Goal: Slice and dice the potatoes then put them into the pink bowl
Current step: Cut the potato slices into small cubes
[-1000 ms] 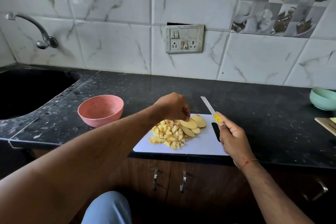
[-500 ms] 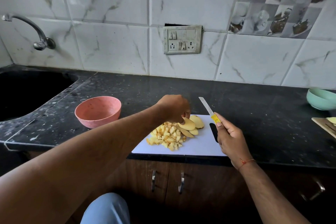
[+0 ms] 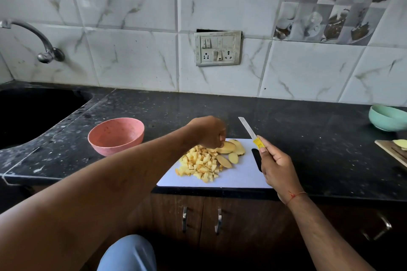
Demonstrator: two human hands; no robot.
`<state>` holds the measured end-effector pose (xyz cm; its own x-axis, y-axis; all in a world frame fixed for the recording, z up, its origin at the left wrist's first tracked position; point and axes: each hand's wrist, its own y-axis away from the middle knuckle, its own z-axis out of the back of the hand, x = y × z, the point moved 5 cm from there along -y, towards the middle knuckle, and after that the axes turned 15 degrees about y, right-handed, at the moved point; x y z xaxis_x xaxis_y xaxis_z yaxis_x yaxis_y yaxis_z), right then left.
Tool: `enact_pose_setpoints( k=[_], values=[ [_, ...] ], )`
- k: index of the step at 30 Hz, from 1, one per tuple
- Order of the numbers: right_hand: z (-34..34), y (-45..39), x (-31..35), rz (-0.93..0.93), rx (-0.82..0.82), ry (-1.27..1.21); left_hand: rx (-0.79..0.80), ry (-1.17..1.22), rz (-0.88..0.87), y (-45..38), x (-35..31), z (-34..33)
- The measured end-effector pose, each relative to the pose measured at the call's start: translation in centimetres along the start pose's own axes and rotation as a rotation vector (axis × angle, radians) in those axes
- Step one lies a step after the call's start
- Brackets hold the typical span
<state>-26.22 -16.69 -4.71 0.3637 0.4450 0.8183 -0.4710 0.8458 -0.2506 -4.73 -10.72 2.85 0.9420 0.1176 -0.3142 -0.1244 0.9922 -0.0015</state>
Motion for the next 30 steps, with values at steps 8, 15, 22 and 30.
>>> enact_pose_setpoints(
  k=[8, 15, 22, 30],
  values=[
    [0.2, 0.1, 0.1, -0.011, -0.007, 0.007, -0.104, 0.623, 0.235, 0.8, 3.8, 1.0],
    [0.1, 0.6, 0.8, 0.03, -0.036, 0.102, -0.347, 1.365, 0.376, 7.2, 7.1, 0.4],
    [-3.4, 3.6, 4.4, 0.217, -0.028, 0.572, -0.549, 1.728, 0.42, 13.4, 11.0, -2.7],
    [-12.2, 11.6, 11.6, 0.623, 0.135, 0.943, -0.603, 1.713, 0.435, 16.2, 13.2, -4.4]
  ],
)
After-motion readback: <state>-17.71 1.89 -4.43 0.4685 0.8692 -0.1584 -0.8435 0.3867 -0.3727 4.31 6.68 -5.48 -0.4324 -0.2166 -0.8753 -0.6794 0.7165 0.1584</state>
